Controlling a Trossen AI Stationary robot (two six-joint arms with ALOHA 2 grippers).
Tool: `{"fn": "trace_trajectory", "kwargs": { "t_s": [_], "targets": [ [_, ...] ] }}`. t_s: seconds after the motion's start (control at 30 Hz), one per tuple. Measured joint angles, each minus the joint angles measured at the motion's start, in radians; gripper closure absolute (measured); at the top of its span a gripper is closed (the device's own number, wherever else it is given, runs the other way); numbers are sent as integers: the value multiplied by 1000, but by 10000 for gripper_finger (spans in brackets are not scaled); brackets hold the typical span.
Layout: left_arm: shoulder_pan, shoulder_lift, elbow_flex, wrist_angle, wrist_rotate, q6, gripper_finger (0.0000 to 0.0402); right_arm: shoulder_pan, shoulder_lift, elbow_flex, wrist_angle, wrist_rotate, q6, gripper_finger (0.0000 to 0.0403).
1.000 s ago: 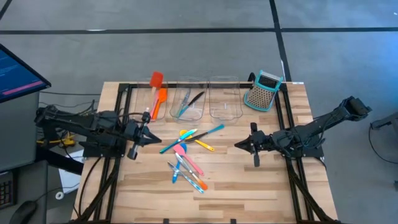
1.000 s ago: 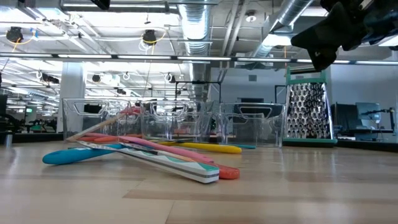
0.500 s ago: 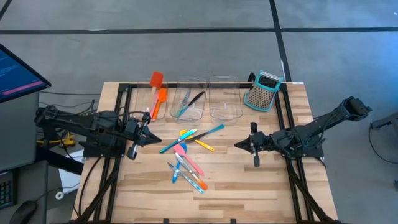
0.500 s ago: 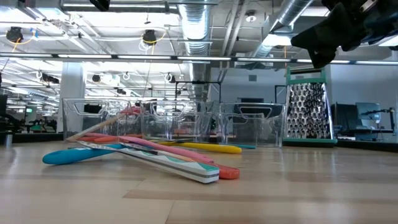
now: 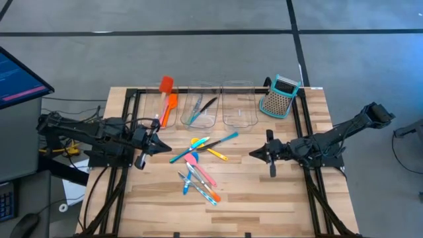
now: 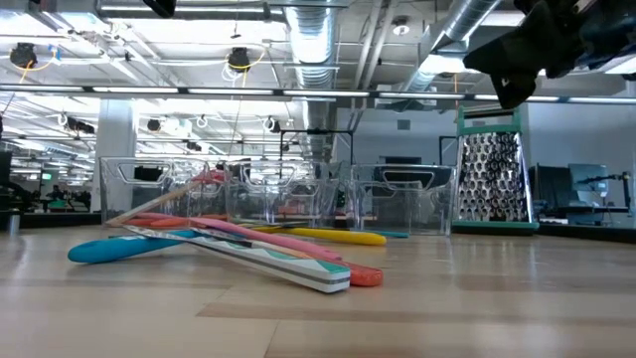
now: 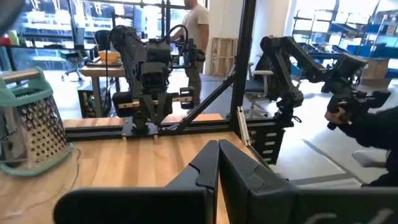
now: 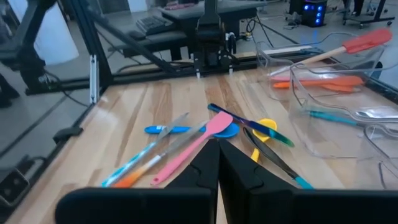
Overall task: Pick & Place Kitchen Items
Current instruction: Put the blue knife into the middle transparent bin
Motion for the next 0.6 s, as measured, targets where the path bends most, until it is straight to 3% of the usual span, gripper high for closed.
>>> {"fn": "trace_trajectory", "kwargs": {
  "t_s": [0.1,0.23,0.6],
  "targets": [
    [0,1,0,-1,0,1,400,-4,2,4,8,10,24,403],
    [0,10,0,-7,-16,45,400,-3,64,69,-59,116,26,403],
    [2,25,0,-8,-79,56,400,-95,447,434,-454,144,-3,403]
  ]
}}
